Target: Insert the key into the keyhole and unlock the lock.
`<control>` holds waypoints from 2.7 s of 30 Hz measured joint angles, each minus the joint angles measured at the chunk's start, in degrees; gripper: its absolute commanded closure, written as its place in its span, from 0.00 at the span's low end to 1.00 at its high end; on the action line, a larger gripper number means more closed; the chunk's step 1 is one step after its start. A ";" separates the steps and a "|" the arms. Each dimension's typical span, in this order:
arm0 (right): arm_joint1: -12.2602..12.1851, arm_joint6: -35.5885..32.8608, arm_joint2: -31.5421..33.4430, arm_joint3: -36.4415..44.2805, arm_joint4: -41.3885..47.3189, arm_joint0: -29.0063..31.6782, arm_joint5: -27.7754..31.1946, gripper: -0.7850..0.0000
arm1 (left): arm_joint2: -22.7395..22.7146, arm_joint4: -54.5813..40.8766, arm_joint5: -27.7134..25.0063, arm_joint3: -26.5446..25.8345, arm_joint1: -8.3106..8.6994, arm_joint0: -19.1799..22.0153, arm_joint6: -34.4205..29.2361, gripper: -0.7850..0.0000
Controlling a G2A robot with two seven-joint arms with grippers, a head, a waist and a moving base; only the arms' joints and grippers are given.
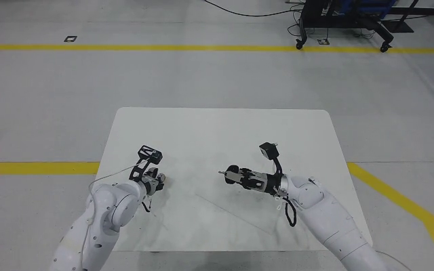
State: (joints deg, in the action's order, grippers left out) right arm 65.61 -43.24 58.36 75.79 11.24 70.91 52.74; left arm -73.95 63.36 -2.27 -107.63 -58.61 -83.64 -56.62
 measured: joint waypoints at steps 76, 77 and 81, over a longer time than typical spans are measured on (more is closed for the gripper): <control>0.00 0.00 0.00 0.00 0.00 0.00 0.00 1.00 | 1.73 3.19 -4.34 0.91 -0.79 3.89 -8.56 0.88; 0.00 0.00 0.00 0.00 0.00 0.00 0.00 1.00 | 1.71 3.14 -4.41 0.90 -0.79 3.87 -8.58 0.94; 0.00 0.00 0.00 0.00 0.00 0.00 0.00 1.00 | 1.50 3.22 -4.56 0.70 -0.78 3.65 -8.61 1.00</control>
State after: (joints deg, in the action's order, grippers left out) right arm 65.61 -43.24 58.36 75.79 11.24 70.91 52.74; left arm -72.45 66.58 -6.84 -106.93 -59.39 -79.99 -65.22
